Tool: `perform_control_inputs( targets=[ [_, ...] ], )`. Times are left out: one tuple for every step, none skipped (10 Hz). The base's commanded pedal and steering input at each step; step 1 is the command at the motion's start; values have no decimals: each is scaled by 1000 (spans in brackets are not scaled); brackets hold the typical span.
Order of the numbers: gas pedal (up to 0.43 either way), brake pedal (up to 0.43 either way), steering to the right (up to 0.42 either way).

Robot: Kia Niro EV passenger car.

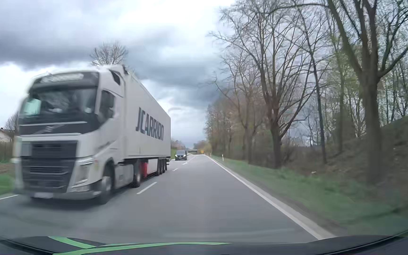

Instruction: Follow the waypoints while adhering to traffic rules and regulations

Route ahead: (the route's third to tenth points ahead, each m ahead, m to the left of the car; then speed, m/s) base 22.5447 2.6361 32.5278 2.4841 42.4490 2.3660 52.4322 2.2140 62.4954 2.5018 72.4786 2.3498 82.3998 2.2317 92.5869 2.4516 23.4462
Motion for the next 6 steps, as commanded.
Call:
perform_control_inputs(
  targets=[
    [197,0,0],
    [197,0,0],
    [197,0,0],
    [197,0,0],
    [197,0,0],
    [197,0,0]
  ],
)
